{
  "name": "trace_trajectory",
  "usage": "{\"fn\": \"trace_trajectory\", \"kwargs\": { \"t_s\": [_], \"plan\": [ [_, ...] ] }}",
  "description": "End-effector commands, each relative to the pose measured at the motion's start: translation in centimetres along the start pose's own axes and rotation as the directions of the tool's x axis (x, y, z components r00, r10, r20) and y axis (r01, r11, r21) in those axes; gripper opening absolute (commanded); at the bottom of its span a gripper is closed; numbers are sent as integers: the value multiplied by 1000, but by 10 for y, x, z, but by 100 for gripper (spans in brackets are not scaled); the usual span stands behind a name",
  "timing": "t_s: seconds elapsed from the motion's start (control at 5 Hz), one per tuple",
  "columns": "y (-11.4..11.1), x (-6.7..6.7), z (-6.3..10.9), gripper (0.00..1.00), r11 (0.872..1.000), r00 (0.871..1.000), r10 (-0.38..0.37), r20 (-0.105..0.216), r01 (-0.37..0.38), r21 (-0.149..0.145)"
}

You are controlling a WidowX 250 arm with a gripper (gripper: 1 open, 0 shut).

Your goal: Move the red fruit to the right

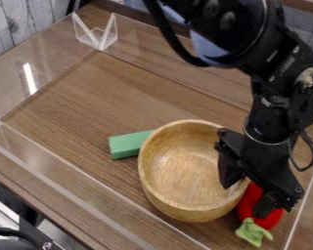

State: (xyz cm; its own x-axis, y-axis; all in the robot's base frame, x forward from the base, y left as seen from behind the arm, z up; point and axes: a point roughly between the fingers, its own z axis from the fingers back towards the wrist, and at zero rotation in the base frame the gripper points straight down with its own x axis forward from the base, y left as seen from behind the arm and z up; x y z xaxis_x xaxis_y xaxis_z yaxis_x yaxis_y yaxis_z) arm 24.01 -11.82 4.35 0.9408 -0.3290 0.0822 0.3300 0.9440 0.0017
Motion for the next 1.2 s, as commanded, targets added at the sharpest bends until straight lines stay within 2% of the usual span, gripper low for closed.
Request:
{"fn": "trace_trajectory", "kwargs": {
  "t_s": [0.0, 0.2, 0.4, 0.6, 0.8, 1.0],
  "plan": [
    [6, 10, 11, 0, 1000, 999, 16, 43, -16, 6],
    [6, 11, 12, 100, 1000, 999, 20, 43, -20, 9],
    [6, 11, 14, 100, 1000, 999, 24, 43, -25, 11],
    [7, 11, 13, 0, 1000, 999, 28, 42, -28, 13],
    [7, 11, 14, 100, 999, 999, 33, 42, -33, 15],
    [7, 11, 15, 100, 999, 998, 38, 42, -38, 16]
  ]
}}
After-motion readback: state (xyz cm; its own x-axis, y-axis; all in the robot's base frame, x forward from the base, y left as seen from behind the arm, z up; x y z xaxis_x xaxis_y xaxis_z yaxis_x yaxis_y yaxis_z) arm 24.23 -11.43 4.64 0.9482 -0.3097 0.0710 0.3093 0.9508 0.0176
